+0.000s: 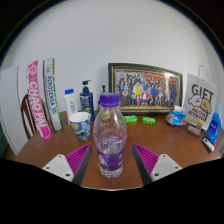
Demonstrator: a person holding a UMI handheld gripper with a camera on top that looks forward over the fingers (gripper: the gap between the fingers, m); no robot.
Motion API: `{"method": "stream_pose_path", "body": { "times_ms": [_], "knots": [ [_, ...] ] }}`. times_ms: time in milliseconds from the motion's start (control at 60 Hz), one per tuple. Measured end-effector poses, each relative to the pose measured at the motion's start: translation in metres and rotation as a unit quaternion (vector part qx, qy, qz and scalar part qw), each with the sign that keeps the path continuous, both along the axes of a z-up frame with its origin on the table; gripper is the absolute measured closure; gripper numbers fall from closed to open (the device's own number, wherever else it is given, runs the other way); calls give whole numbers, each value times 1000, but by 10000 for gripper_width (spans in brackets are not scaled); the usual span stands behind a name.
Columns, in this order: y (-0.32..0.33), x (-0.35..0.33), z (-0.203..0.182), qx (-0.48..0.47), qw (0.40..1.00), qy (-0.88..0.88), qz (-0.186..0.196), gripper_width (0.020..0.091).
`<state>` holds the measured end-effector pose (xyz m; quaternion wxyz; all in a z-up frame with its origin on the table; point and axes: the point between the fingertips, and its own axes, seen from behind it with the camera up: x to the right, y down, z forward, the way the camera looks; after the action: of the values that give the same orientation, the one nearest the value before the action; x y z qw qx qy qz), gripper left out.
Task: Pour water
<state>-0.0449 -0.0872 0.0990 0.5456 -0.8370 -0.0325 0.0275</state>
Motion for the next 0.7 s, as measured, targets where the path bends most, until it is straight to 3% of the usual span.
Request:
{"method": "stream_pose_path", "body": {
  "times_ms": [100, 150, 183, 333, 467, 700],
  "knots": [
    [18, -4, -14, 5, 1000, -7, -6, 378],
    [23, -5, -18, 6, 1000, -10, -10, 484],
    [26, -3, -18, 11, 1000, -15, -15, 604],
    [30, -1, -16, 17, 999, -23, -20, 715],
    [36, 9, 0, 15, 998, -50, -35, 741],
    [79, 42, 66, 39, 977, -206, -30, 745]
  ]
}}
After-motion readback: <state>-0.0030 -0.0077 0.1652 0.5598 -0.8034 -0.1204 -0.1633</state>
